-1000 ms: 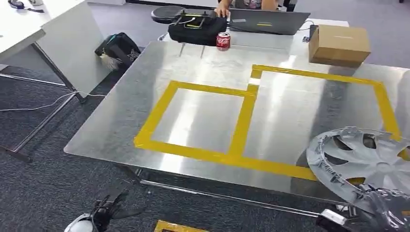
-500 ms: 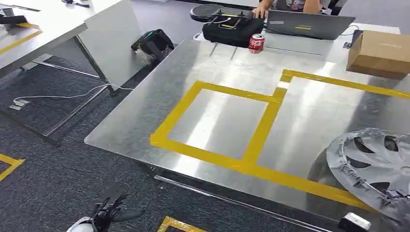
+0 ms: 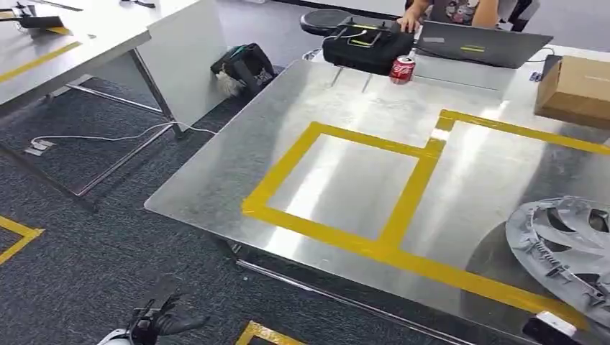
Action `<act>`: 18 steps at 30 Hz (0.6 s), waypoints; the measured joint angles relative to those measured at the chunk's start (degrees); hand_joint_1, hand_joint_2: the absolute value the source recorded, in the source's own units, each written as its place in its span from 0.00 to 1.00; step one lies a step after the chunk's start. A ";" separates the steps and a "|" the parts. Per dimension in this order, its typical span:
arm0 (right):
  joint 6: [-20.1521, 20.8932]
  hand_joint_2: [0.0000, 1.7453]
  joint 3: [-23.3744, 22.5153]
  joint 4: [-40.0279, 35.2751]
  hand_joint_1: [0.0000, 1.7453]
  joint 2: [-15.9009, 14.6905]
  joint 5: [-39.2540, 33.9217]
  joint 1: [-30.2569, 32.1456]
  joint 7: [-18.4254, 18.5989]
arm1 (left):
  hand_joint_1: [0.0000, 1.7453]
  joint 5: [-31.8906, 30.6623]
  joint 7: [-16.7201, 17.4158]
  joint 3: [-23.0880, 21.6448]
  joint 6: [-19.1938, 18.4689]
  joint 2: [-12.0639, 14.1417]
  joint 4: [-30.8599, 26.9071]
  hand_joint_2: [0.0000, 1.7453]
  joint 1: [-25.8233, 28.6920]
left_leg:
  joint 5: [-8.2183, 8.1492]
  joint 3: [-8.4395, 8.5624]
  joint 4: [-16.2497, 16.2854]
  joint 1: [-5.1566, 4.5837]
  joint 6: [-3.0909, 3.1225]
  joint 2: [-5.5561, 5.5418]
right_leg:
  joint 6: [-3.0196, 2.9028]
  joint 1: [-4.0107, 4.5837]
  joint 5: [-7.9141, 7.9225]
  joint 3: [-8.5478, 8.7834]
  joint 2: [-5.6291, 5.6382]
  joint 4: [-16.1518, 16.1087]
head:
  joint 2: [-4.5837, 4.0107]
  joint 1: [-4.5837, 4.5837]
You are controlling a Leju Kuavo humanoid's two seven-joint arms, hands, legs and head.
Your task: Take the parts from the cabinet and place them on the table.
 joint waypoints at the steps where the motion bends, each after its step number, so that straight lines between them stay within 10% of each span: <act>1: 0.35 1.00 -0.89 0.11 1.00 1.11 0.09 -0.43 -0.52 | 0.00 -0.02 -0.24 0.20 -0.04 -0.04 0.00 1.00 -0.03 | -0.03 -0.01 0.00 0.00 0.17 0.00 | 0.19 0.00 0.12 0.10 0.01 -0.21 | 0.00 0.02; 10: 1.88 1.00 -4.94 0.74 1.00 7.32 1.14 -1.83 -4.31 | 0.00 -0.50 -0.85 1.03 -0.61 -0.28 0.00 1.00 0.23 | -0.04 -0.05 0.05 -0.07 0.62 0.00 | 1.14 -0.07 0.43 0.85 0.03 -0.71 | 0.00 -0.04; 11: 1.90 1.00 -5.55 0.87 0.00 8.22 1.53 -2.15 -5.42 | 0.00 -0.61 -1.22 1.22 -0.66 -0.28 0.02 1.00 0.28 | -0.04 -0.05 0.05 -0.07 0.62 0.00 | 1.14 -0.06 0.43 0.83 0.05 -0.71 | 0.00 -0.04; 18: 3.39 1.00 -7.84 1.77 0.00 12.39 4.20 -5.03 -8.46 | 0.00 -2.06 -1.33 1.42 -1.79 -0.57 0.02 1.00 0.19 | 0.04 -0.02 0.04 0.03 0.64 0.01 | 1.14 0.01 0.43 0.77 0.07 -0.62 | 0.00 -0.04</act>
